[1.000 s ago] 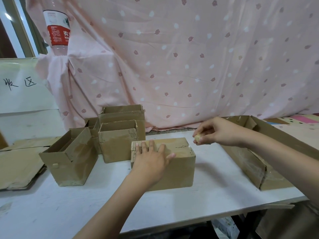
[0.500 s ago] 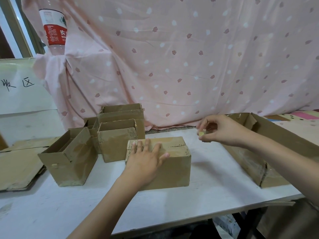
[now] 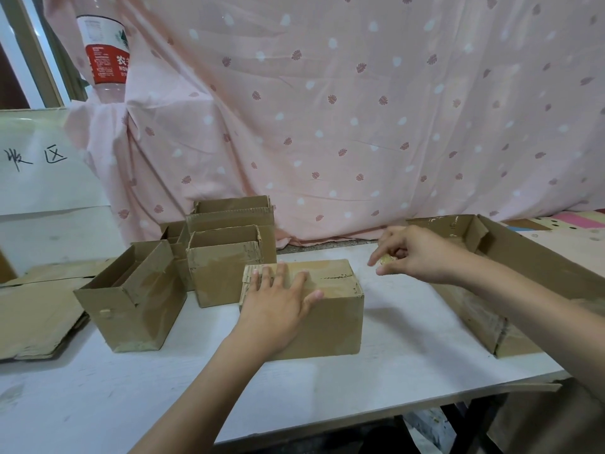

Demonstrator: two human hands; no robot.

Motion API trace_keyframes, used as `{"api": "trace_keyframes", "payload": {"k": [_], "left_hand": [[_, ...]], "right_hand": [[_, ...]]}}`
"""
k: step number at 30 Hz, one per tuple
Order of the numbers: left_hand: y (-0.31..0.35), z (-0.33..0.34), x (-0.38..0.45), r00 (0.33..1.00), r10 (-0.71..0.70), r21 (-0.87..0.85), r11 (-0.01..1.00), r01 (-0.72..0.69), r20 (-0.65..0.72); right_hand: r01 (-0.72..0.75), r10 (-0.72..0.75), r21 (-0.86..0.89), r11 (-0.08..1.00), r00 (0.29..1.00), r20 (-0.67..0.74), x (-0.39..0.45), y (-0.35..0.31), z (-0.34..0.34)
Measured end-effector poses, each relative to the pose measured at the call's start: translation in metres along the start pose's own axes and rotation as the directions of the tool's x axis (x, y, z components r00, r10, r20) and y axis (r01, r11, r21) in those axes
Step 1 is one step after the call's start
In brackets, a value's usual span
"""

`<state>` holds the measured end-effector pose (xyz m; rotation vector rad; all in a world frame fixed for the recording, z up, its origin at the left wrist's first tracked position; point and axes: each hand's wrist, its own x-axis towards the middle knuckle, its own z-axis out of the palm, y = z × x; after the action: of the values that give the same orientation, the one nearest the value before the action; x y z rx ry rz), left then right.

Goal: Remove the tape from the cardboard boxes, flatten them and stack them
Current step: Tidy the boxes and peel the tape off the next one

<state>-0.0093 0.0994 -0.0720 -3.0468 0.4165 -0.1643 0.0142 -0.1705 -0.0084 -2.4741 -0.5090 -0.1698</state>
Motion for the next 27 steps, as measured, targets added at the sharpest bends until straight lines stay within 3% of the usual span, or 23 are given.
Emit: {"api": "trace_keyframes", "payload": {"k": [5,12,17,22,27], "left_hand": [[-0.002,0.002,0.0,1.0,0.002,-0.003,1.0,-0.002,-0.009],[-0.002,0.002,-0.001,1.0,0.008,-0.018,1.0,-0.008,-0.013],[-0.004,0.002,-0.002,0.999,0.024,-0.038,0.999,-0.025,-0.024],[-0.02,0.008,-0.005,0.993,0.041,-0.074,0.996,-0.049,-0.113],[-0.035,0.01,-0.006,0.991,0.044,-0.152,0.986,-0.063,-0.124]], "right_hand": [[-0.049,0.048,0.151,0.987,0.999,0.01,-0.002,-0.004,0.005],[-0.091,0.087,0.079,0.993,0.995,0.055,-0.005,-0.004,0.011],[-0.016,0.014,0.039,0.999,0.998,0.065,-0.007,-0.004,0.022],[-0.029,0.033,0.293,0.956,0.999,-0.011,-0.017,-0.006,0.033],[0.009,0.008,0.359,0.933,0.999,-0.047,-0.025,-0.001,0.048]]}}
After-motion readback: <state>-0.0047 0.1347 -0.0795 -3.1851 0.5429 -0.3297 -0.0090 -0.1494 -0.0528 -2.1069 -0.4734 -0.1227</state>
